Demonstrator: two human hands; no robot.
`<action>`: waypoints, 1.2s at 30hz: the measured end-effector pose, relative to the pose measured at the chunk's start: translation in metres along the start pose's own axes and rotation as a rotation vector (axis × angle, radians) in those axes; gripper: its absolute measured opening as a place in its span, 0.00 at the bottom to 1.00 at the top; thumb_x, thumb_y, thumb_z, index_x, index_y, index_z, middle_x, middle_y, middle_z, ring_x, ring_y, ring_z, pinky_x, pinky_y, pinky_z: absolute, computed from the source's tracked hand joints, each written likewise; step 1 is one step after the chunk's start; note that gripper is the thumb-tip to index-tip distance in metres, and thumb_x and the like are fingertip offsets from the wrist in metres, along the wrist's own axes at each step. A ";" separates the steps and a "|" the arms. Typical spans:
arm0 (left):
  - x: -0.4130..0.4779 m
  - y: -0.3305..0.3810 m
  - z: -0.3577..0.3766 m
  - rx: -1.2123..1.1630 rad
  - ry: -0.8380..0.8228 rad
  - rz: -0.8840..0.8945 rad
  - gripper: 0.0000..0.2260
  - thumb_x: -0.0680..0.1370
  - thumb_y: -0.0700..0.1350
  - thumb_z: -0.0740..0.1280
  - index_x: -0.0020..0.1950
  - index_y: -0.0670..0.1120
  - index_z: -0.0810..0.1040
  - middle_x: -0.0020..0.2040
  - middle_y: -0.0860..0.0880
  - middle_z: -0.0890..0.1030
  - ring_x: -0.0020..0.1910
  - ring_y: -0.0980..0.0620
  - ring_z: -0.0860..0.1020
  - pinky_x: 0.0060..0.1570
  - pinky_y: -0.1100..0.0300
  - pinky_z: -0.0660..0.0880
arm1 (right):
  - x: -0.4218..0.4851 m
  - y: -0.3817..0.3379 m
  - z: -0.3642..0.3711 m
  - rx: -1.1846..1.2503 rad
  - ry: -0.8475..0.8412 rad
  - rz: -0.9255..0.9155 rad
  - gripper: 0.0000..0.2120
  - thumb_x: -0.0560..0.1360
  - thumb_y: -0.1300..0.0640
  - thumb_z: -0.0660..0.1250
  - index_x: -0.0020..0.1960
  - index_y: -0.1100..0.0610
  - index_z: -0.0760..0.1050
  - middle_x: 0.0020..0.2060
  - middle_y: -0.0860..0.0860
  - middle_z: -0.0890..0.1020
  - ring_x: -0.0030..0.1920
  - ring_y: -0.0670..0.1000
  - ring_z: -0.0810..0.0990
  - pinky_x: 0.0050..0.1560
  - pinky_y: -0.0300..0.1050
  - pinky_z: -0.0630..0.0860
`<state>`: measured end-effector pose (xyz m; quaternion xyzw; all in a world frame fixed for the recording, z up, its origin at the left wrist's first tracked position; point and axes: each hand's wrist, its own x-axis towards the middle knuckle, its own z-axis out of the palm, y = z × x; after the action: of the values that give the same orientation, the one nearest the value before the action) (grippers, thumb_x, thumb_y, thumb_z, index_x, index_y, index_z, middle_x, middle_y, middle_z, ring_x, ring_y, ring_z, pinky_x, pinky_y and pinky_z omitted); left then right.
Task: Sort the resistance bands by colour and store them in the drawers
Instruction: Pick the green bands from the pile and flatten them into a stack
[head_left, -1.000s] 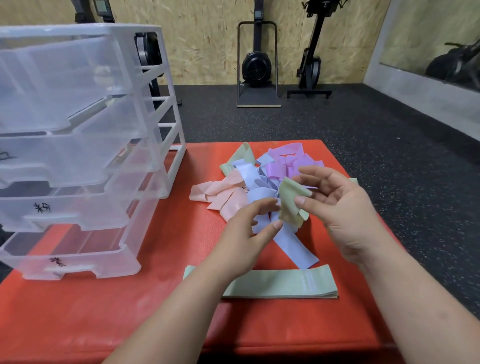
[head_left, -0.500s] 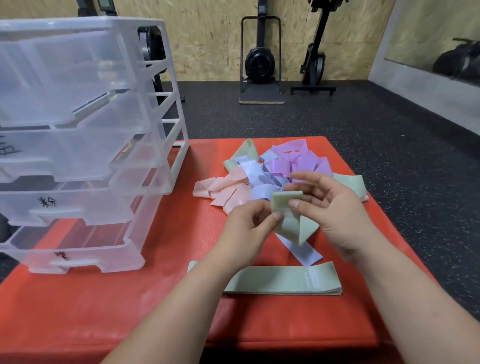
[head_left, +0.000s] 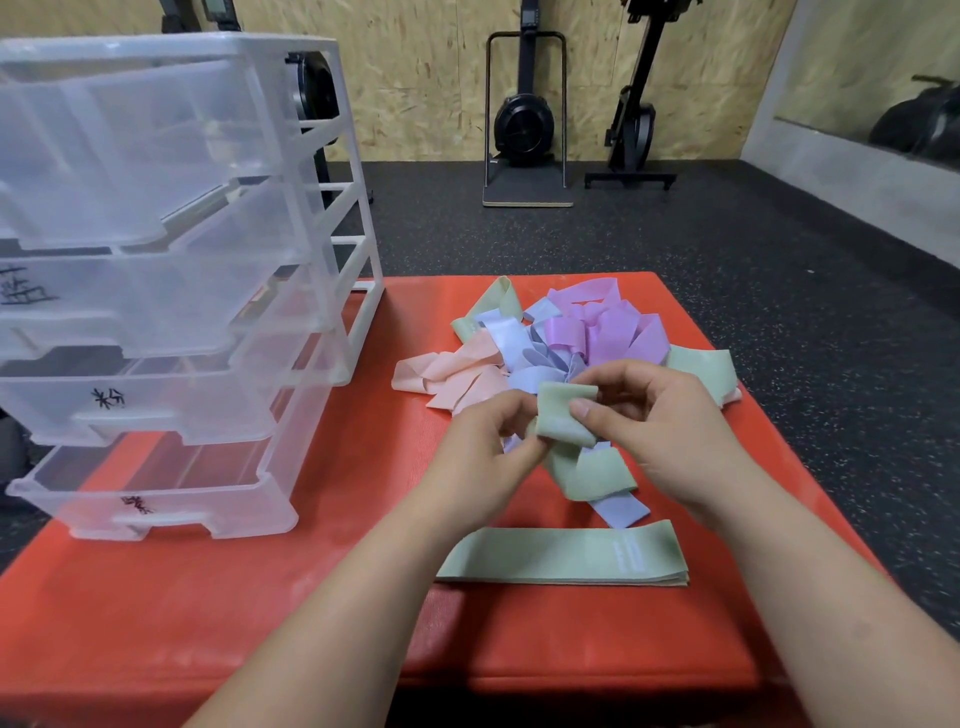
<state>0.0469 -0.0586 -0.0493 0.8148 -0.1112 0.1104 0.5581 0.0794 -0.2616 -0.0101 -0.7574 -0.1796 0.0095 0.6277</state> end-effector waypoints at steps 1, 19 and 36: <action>0.000 -0.001 -0.002 0.000 -0.009 -0.002 0.04 0.82 0.44 0.72 0.50 0.54 0.83 0.45 0.51 0.86 0.48 0.48 0.84 0.53 0.43 0.80 | 0.001 -0.001 0.002 0.033 0.008 0.011 0.07 0.77 0.61 0.75 0.55 0.54 0.84 0.47 0.55 0.88 0.48 0.57 0.88 0.57 0.55 0.84; -0.003 -0.019 -0.033 0.272 0.055 -0.010 0.07 0.85 0.51 0.67 0.48 0.53 0.81 0.39 0.53 0.83 0.41 0.50 0.80 0.48 0.51 0.76 | 0.003 -0.002 -0.025 0.327 0.546 0.051 0.05 0.82 0.57 0.71 0.56 0.57 0.80 0.48 0.56 0.88 0.49 0.57 0.89 0.53 0.55 0.84; -0.011 -0.051 -0.068 0.606 0.023 -0.223 0.10 0.75 0.45 0.76 0.51 0.57 0.82 0.42 0.57 0.84 0.42 0.58 0.81 0.44 0.57 0.76 | -0.003 0.068 -0.062 -0.071 0.366 0.335 0.09 0.76 0.65 0.76 0.55 0.56 0.84 0.39 0.54 0.86 0.40 0.49 0.83 0.50 0.47 0.79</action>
<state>0.0486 0.0235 -0.0739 0.9499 0.0229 0.0858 0.2998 0.1094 -0.3310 -0.0623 -0.7873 0.0649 -0.0304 0.6124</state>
